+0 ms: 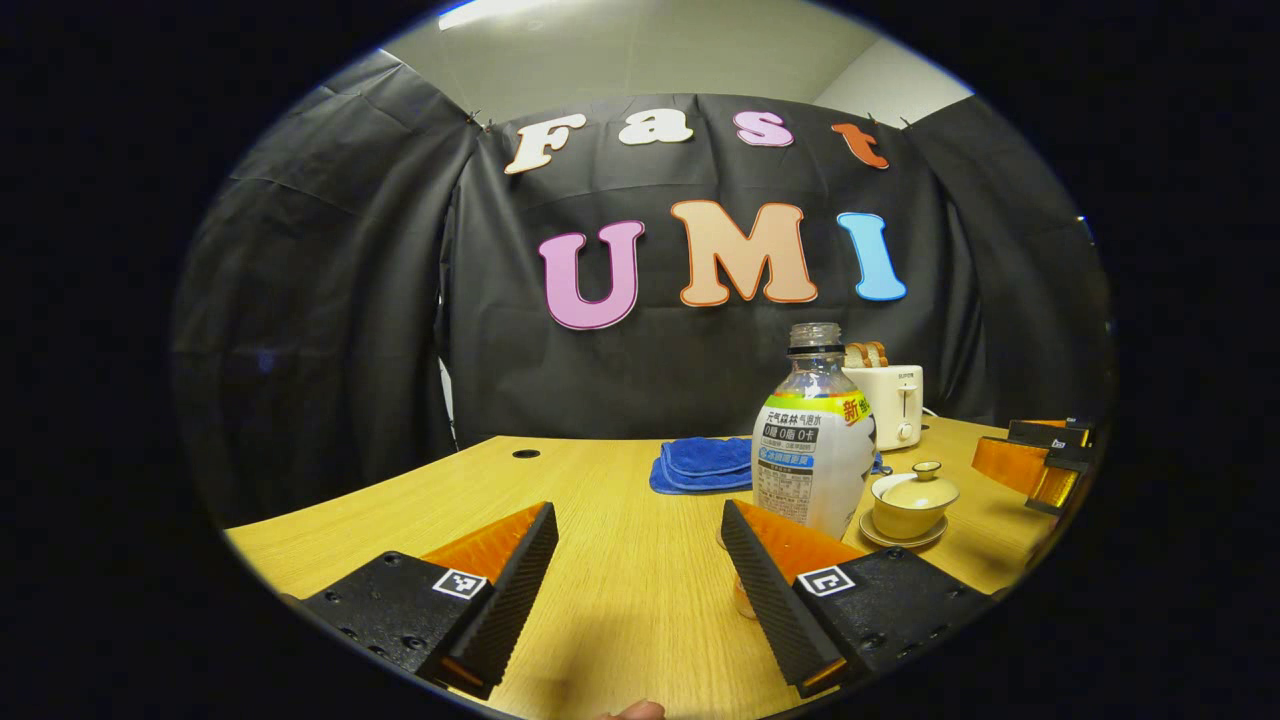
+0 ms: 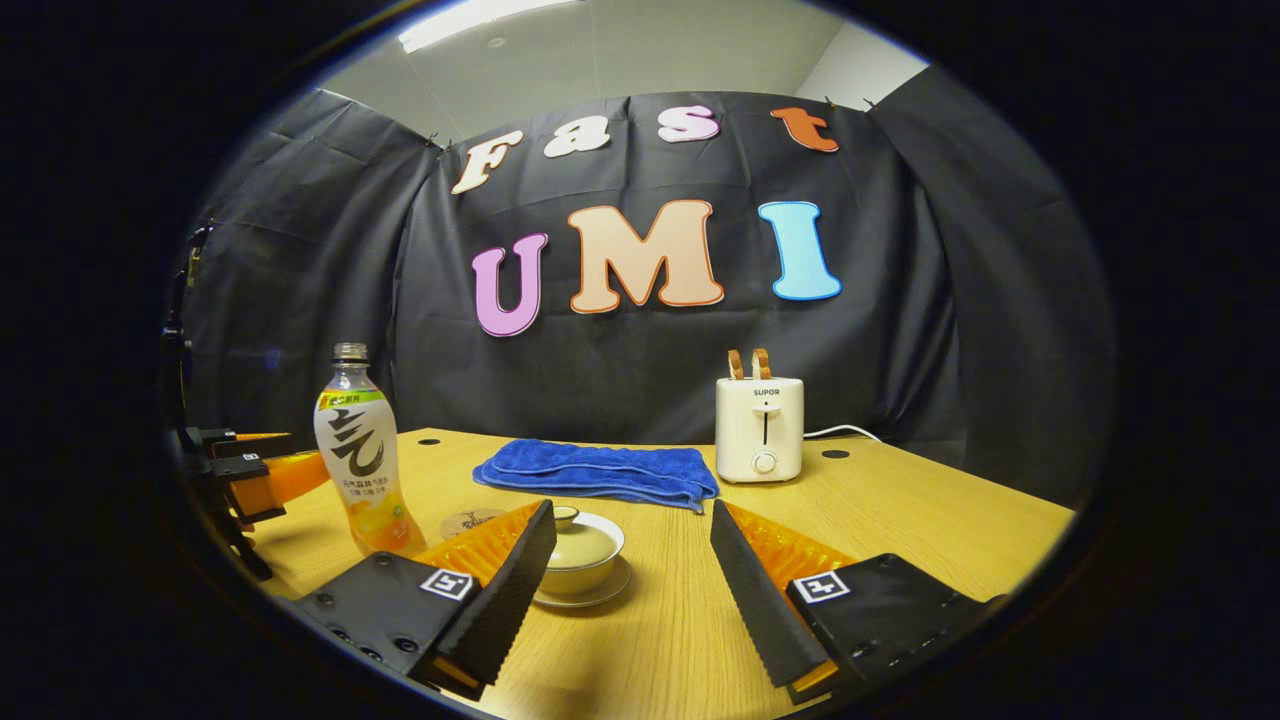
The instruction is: Open the teacup lid with one hand, grasp the water bottle and pour water into the teacup with the other hand; after pouring, place the water bottle on the coaster and then close the teacup lid.
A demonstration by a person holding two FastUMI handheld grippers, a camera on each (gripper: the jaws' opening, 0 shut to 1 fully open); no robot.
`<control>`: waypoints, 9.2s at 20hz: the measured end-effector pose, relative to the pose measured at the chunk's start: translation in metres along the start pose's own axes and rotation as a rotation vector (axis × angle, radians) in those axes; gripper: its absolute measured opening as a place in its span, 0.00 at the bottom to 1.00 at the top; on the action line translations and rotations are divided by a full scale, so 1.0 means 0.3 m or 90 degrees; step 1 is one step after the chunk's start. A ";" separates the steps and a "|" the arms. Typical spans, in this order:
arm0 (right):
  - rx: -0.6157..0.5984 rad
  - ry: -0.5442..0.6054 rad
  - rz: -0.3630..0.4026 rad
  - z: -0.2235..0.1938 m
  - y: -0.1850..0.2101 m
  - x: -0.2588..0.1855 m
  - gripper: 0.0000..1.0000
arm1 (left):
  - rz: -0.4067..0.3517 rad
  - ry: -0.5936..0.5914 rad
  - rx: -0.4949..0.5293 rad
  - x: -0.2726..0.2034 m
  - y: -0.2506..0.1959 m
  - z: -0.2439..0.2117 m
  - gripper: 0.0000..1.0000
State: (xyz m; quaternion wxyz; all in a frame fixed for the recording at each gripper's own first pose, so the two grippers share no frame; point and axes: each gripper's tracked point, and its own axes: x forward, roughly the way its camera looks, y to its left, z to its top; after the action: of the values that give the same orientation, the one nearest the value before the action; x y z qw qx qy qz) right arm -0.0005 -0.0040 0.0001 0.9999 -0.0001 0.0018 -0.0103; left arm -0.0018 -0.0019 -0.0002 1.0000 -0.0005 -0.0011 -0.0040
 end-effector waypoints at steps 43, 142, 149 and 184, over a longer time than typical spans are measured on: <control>-0.099 0.129 0.102 -0.098 0.227 0.191 0.55 | -0.021 0.001 -0.003 0.003 -0.023 -0.002 0.96; 0.082 0.004 0.050 0.253 -0.251 -0.040 0.28 | -0.109 0.177 0.847 0.187 -0.319 -0.169 0.54; 0.076 0.005 0.057 0.255 -0.239 -0.043 0.26 | -0.110 0.184 0.934 0.195 -0.318 -0.173 0.53; 0.079 0.015 0.044 0.234 -0.281 -0.029 0.30 | -0.130 0.175 1.258 0.206 -0.296 -0.038 0.54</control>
State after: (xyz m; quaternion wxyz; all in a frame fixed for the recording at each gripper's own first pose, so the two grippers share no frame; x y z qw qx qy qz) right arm -0.0107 -0.0882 0.0704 0.9977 0.0618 0.0133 0.0245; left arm 0.0594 -0.0912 -0.0112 0.5383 0.8307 0.1119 -0.0872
